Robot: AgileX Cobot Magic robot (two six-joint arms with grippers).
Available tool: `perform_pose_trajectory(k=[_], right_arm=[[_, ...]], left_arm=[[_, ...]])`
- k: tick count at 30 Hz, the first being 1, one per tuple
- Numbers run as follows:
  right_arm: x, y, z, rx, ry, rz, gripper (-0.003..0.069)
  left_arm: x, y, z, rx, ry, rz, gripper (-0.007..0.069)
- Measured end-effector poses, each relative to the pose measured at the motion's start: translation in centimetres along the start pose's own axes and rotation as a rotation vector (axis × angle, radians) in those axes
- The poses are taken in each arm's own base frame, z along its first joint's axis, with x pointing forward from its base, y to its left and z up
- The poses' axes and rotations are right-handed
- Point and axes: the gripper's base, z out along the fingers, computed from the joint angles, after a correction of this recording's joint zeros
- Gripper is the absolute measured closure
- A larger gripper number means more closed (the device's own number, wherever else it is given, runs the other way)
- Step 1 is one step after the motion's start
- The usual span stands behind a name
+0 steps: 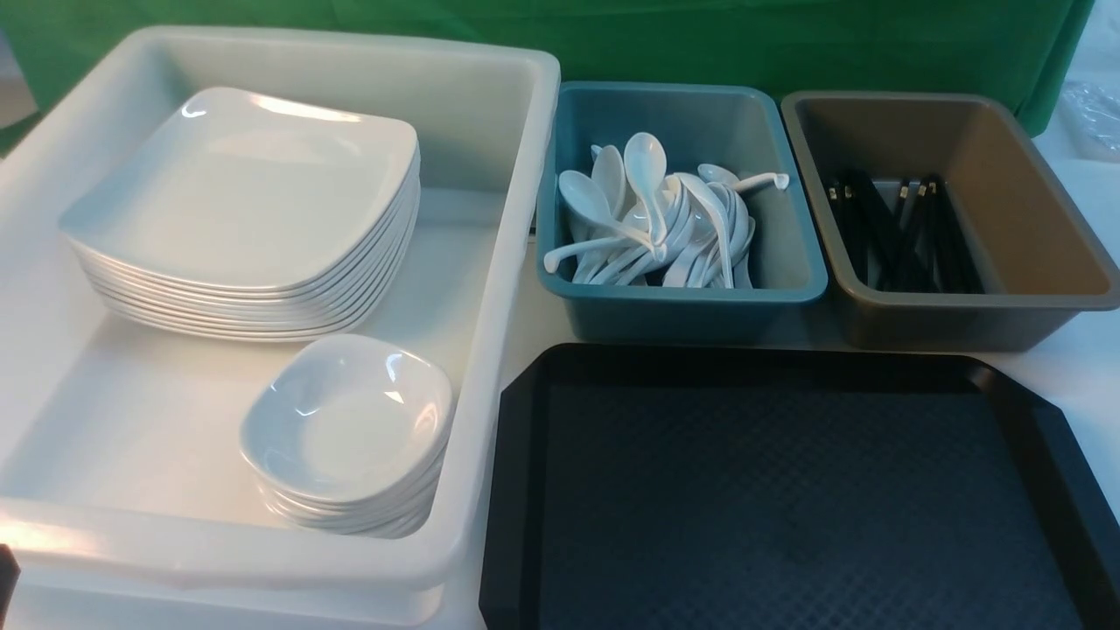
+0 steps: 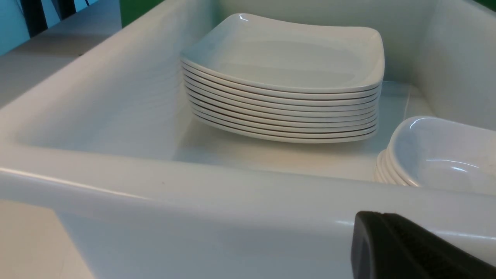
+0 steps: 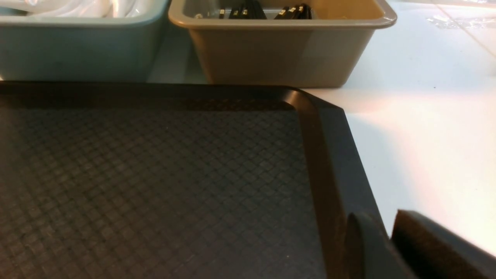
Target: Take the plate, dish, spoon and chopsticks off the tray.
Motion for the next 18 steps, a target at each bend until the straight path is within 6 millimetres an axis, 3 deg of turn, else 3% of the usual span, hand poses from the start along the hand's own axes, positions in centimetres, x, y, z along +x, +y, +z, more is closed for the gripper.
perform_pose_trajectory(k=[18], right_arm=[[0.0,0.0,0.0,0.0,0.0,0.0,0.0449]], left_arm=[[0.0,0.0,0.0,0.0,0.0,0.0,0.0624]])
